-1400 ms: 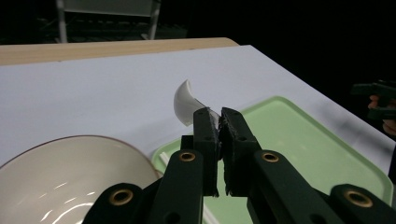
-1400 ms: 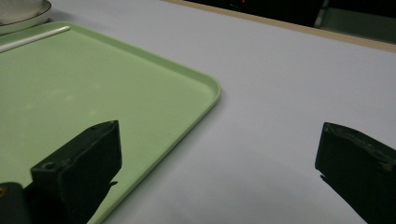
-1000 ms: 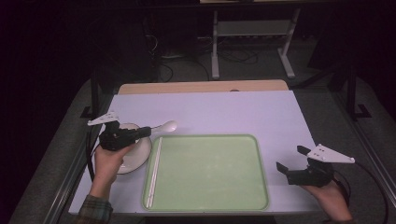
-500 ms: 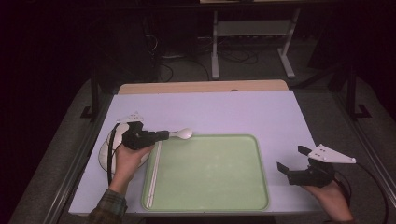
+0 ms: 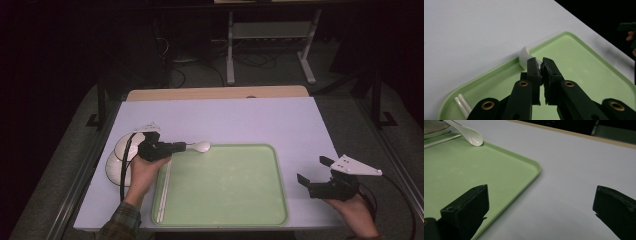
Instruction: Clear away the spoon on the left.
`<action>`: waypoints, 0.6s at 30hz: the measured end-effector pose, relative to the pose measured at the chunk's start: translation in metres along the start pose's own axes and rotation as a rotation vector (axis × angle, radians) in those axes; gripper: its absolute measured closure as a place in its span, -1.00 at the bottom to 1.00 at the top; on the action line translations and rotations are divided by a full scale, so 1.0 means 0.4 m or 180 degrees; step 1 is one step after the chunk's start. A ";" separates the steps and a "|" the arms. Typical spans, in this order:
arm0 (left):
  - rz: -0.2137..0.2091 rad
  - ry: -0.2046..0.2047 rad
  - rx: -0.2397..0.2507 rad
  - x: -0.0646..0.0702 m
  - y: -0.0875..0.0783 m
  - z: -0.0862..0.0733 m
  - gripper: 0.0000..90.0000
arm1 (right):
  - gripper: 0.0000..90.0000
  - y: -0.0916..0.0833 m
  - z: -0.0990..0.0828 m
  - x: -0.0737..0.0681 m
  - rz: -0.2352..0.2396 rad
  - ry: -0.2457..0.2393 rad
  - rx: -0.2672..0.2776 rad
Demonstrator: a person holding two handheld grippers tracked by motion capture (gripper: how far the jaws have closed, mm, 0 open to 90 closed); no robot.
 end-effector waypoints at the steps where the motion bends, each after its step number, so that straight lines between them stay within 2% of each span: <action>1: 0.0010 -0.0018 -0.0001 -0.004 0.001 -0.002 0.86 | -1.00 0.000 0.000 0.000 0.0001 0.0001 0.0002; 8: 0.0238 -0.0029 -0.0111 -0.023 0.029 -0.016 0.72 | -1.00 0.001 -0.001 0.000 -0.0001 0.0010 -0.0007; 11: 0.0280 -0.0036 -0.0159 -0.024 0.041 -0.019 0.66 | -1.00 0.001 -0.001 -0.001 0.0001 0.0004 -0.0005; 18: 0.0494 0.0038 -0.0302 -0.047 0.061 -0.037 0.51 | -1.00 0.002 -0.002 0.002 0.0003 -0.0001 -0.0009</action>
Point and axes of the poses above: each handheld gripper's, and its own axes: y roughly forward along the jaws, z roughly out of its top, x roughly to its right, the point moved 10 cm from there along y, roughly forward along the jaws, and after that the axes turned 9 degrees about z, right-handed, at the moved point
